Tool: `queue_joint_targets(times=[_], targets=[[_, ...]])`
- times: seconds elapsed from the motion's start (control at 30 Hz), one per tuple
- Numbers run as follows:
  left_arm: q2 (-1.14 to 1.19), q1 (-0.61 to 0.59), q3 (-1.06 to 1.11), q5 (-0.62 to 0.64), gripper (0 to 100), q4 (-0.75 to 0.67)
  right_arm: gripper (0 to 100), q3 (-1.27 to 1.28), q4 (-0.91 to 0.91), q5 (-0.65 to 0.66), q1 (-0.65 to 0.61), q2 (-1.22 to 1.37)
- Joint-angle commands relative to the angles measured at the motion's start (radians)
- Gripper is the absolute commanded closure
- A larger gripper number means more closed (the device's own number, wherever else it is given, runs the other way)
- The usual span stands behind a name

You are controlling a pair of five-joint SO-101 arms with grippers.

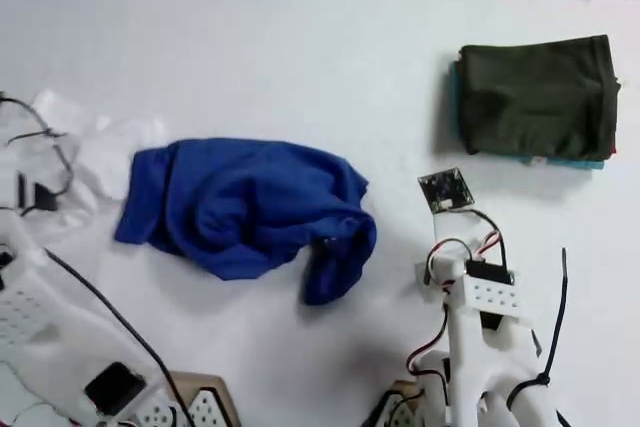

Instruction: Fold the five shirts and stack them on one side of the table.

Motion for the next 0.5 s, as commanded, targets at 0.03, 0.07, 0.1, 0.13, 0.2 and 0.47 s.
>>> queue_joint_targets(times=[0.03, 0.07, 0.1, 0.13, 0.2, 0.47], targets=[[0.101, -0.144, -0.249, -0.025, 76, 0.091, 82.2, -0.002, -0.01, -0.006, -0.005, -0.036], [0.117, -0.16, -0.297, -0.025, 76, 0.127, 82.2, -0.002, -0.01, -0.006, -0.005, -0.036], [0.13, -0.172, -0.341, -0.023, 76, 0.166, 82.2, -0.002, -0.01, -0.006, -0.005, -0.036], [0.141, -0.18, -0.383, -0.023, 76, 0.209, 82.2, -0.002, -0.01, -0.006, -0.005, -0.036], [0.158, -0.186, -0.455, -0.023, 76, 0.298, 82.2, -0.002, -0.012, -0.006, -0.005, -0.036], [0.16, -0.183, -0.691, -0.023, 76, 0.585, 81.9, -0.207, 0.191, -0.005, -0.01, -0.036]])
